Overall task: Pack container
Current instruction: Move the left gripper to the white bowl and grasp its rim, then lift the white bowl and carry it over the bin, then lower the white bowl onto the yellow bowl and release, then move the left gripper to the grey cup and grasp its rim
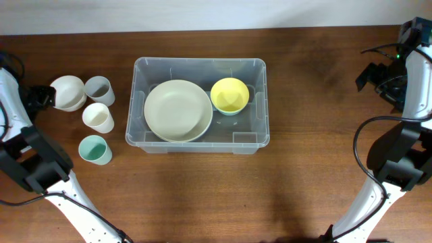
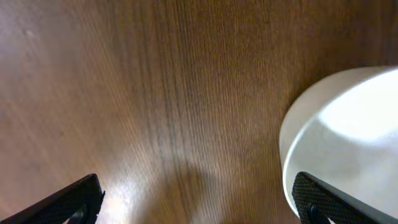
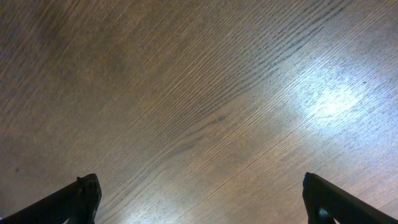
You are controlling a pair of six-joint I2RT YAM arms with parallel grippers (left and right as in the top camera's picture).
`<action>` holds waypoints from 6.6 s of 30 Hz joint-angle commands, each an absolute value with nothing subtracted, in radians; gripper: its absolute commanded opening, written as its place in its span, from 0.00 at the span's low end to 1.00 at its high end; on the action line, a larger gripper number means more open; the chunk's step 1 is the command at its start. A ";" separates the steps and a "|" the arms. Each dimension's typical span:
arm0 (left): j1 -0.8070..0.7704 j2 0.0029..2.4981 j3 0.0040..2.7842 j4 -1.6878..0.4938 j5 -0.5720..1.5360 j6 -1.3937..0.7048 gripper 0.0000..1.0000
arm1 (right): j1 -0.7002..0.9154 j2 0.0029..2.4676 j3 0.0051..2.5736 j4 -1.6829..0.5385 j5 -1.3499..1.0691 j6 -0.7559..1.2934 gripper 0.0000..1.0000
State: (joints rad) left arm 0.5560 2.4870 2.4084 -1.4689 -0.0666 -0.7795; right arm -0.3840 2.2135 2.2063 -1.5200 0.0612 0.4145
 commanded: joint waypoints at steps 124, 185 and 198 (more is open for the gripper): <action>-0.431 2.655 2.817 -1.553 0.030 -0.287 0.13 | -0.387 2.213 2.203 -1.520 0.063 0.416 0.99; 0.317 2.440 2.436 -1.391 -0.044 -0.376 0.99 | -0.387 2.213 2.203 -1.520 0.063 0.415 0.99; 0.317 2.464 2.367 -1.313 -0.018 -0.238 0.99 | -0.387 2.213 2.203 -1.520 0.063 0.416 0.99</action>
